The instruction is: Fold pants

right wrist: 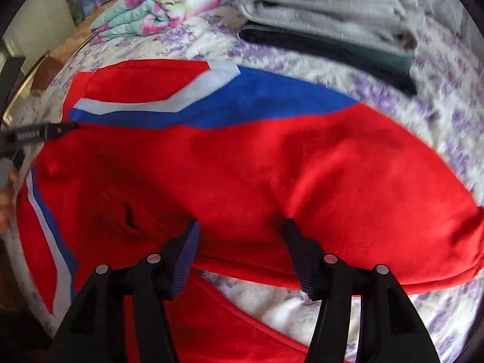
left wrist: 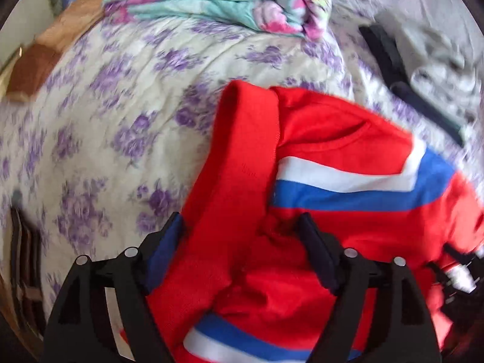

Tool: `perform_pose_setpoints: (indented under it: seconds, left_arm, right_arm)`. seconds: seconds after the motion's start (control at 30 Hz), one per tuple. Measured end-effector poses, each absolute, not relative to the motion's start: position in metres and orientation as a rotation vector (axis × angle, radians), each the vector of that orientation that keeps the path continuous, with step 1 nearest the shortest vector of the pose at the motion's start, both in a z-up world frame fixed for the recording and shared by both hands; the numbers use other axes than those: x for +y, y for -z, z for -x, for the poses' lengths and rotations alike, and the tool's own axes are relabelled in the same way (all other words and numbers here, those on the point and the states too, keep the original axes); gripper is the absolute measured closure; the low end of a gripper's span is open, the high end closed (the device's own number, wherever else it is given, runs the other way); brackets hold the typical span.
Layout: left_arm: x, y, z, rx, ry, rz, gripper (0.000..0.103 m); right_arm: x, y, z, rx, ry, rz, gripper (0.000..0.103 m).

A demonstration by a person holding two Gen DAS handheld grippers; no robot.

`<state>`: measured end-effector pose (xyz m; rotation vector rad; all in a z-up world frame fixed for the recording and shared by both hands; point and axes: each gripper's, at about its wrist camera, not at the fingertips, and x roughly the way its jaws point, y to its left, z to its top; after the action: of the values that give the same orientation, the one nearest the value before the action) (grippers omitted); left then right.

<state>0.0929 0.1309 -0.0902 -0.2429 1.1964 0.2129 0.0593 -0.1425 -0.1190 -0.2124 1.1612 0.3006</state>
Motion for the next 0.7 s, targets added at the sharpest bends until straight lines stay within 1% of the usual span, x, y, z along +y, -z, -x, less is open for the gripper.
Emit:
perform_pose_setpoints:
  seconds: [0.07, 0.17, 0.23, 0.3, 0.37, 0.4, 0.43, 0.5, 0.53, 0.57, 0.63, 0.7]
  left_arm:
    - [0.137, 0.078, -0.078, 1.152, -0.184, 0.312, 0.029]
    - [0.141, 0.067, -0.057, 1.121, -0.186, 0.310, 0.029]
    - [0.141, 0.076, -0.051, 1.154, -0.181, 0.314, 0.029]
    - [0.139, 0.093, -0.044, 1.198, -0.209, 0.280, 0.029]
    - [0.135, 0.103, -0.039, 1.209, -0.223, 0.226, 0.020]
    - [0.135, 0.107, -0.038, 1.215, -0.237, 0.208, 0.013]
    - [0.138, 0.107, -0.036, 1.218, -0.247, 0.224, 0.012]
    - [0.146, 0.099, -0.033, 1.207, -0.241, 0.285, 0.014]
    - [0.149, 0.093, -0.031, 1.190, -0.237, 0.310, 0.016]
    - [0.152, 0.085, -0.028, 1.167, -0.232, 0.329, 0.016]
    - [0.153, 0.075, -0.024, 1.142, -0.227, 0.322, 0.016]
    - [0.152, 0.073, -0.020, 1.137, -0.227, 0.297, 0.016]
  right_arm:
    - [-0.144, 0.096, -0.051, 1.101, -0.315, 0.140, 0.045]
    - [-0.133, 0.079, -0.043, 1.060, -0.349, 0.080, 0.044]
    - [-0.116, 0.086, -0.041, 1.082, -0.373, 0.108, 0.041]
    - [-0.099, 0.106, -0.037, 1.133, -0.384, 0.168, 0.039]
    - [-0.091, 0.132, -0.036, 1.210, -0.357, 0.240, 0.038]
    - [-0.088, 0.132, -0.030, 1.161, -0.359, 0.272, 0.037]
    - [-0.085, 0.129, -0.024, 1.134, -0.361, 0.306, 0.037]
    - [-0.084, 0.115, -0.017, 1.117, -0.360, 0.323, 0.037]
    - [-0.086, 0.104, -0.013, 1.081, -0.371, 0.300, 0.037]
    - [-0.088, 0.093, -0.007, 1.040, -0.391, 0.275, 0.037]
    - [-0.087, 0.079, 0.005, 0.991, -0.422, 0.290, 0.034]
    - [-0.080, 0.082, 0.011, 0.988, -0.427, 0.344, 0.030]
